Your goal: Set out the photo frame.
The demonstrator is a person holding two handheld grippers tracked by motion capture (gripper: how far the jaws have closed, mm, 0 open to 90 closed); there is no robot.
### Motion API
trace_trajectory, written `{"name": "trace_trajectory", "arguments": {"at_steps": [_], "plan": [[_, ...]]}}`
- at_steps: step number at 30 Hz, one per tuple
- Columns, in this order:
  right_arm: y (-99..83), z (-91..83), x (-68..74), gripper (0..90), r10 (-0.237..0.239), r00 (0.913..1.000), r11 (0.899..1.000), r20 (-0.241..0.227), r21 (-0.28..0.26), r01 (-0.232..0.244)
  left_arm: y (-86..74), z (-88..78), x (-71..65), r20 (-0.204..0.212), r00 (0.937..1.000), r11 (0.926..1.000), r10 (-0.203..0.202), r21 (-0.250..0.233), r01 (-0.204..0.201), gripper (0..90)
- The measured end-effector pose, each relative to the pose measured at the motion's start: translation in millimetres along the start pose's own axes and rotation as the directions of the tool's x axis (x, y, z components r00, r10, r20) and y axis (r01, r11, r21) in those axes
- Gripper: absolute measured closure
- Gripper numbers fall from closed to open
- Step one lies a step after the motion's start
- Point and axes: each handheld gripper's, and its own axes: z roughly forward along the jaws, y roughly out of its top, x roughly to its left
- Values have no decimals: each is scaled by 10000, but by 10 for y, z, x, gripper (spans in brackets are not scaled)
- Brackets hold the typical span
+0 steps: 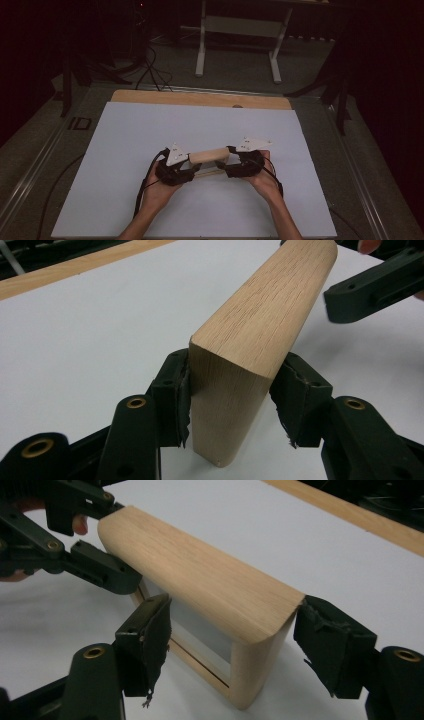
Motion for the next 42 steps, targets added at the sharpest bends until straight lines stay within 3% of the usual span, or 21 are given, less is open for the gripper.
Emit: {"name": "trace_trajectory", "arguments": {"at_steps": [8, 26, 42], "plan": [[-31, 56, 0, 316, -18, 10000, 10000, 16, 69, 17, 6, 4, -1, -105, 9999, 10000, 27, 42, -26, 531], [-69, 29, 51, 493, -43, 9988, 10000, 497, -25, 45, 69, -2, 96, -197, 9995, 9992, 227, 334, -220, 499], [-11, 129, 66, 508, 259, 9962, 9996, 830, -109, -251, 118, 55, 239, -251, 9986, 9984, 462, 328, -453, 465]]}}
